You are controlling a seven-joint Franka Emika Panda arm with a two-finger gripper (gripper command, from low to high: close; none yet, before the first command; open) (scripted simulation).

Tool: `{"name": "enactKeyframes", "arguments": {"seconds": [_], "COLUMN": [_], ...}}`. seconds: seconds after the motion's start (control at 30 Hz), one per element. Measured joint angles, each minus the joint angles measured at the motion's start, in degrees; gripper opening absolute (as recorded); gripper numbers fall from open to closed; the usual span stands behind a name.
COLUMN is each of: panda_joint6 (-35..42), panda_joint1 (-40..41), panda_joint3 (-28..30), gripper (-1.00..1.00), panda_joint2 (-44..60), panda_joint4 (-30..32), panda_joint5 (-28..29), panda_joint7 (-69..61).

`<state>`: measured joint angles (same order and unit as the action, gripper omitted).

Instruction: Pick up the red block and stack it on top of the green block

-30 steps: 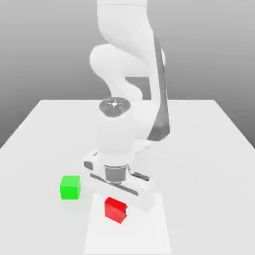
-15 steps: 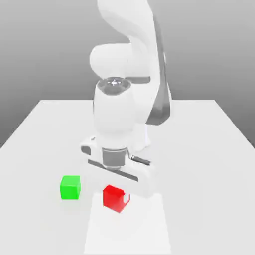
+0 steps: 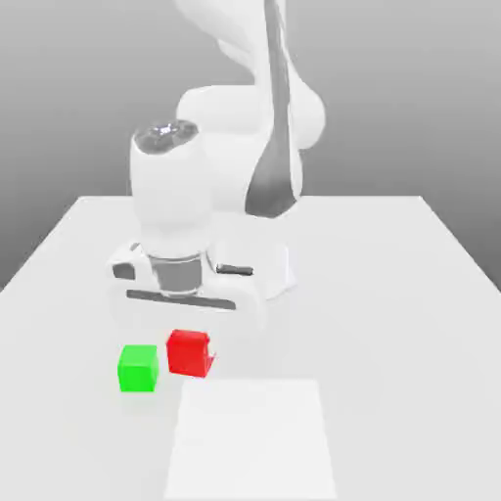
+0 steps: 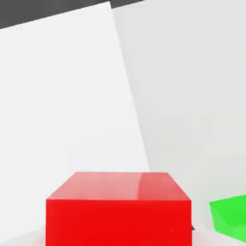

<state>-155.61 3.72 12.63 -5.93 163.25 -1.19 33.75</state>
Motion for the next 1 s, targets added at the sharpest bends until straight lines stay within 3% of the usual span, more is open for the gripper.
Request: {"name": "enactKeyframes", "arguments": {"seconds": [0.4,0.8,1.0], "panda_joint6": [2.8,-5.0,-11.3], "panda_joint1": [7.1,-2.0,-2.6], "panda_joint3": [9.4,14.3,14.5], "gripper": [-1.00,-1.00,-1.00], "panda_joint2": [-9.1,1.7,6.8], "panda_joint4": [4.4,3.6,3.9], "panda_joint5": [12.6,-5.1,-6.7], "panda_joint7": [-31.6,-46.6,-47.7]}}
